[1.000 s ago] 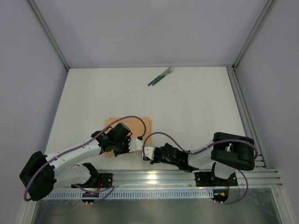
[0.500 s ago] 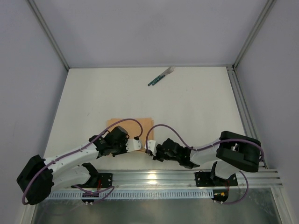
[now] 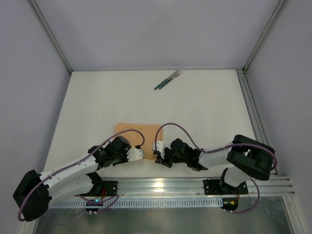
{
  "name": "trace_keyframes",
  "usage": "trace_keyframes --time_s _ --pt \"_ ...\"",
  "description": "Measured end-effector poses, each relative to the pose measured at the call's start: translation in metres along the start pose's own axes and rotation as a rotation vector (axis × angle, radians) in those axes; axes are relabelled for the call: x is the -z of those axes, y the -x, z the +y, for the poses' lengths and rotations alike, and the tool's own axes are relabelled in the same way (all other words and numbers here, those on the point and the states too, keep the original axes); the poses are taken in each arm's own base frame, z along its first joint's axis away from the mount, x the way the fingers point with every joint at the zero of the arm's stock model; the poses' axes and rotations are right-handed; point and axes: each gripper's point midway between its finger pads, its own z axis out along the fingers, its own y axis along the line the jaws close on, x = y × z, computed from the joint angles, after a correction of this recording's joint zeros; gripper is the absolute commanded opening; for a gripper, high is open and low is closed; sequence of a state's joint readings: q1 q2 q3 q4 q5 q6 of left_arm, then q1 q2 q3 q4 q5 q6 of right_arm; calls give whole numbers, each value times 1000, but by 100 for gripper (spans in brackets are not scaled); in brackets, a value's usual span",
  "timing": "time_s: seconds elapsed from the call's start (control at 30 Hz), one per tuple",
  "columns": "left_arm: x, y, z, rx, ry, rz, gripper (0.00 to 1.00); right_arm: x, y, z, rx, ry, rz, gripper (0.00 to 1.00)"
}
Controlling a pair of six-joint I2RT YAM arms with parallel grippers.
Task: Fold the napkin into a case and place the utensils inside
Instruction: Fold the 2/3-rectangle-folded napkin at the center of the board.
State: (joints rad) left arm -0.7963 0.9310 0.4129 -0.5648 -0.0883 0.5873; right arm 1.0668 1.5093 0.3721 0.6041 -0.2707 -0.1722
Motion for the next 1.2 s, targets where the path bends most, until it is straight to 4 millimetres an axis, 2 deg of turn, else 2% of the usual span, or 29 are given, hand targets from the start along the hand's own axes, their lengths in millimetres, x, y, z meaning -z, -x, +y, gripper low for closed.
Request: trace_keyframes --time_s 0.17,0.27,0.37,0.5,0.63,0.7,0.87,0.93,1.03,1.1,1.13,1.2 --pt "3 -12 0 -26 14 41 25 0 0 1 -19 23 11 4" --pt "6 -17 -1 -35 11 60 10 0 1 2 -32 40 32 4" --pt "10 -23 -8 -56 -26 82 1 3 3 10 -48 82 49 4" --pt "24 -21 -18 -87 -109 80 0 12 13 29 -86 183 59 4" --pt "38 -8 -23 -116 -183 36 0 29 23 54 -155 302 58 4" --pt "44 -2 -25 -130 -215 16 0 36 27 60 -195 343 53 4" --pt "44 1 -31 -151 -297 16 0 43 26 43 -329 367 52 4" --pt "42 1 -30 -127 -339 19 1 38 21 33 -392 369 71 4" --pt "38 3 -17 -43 -397 15 6 30 10 21 -491 380 98 4" --pt "35 6 -4 0 -419 4 15 27 4 16 -539 384 105 4" --pt "32 9 2 17 -430 0 28 26 2 15 -561 385 107 4" --pt "27 11 12 33 -446 -4 38 26 0 12 -592 387 107 4"
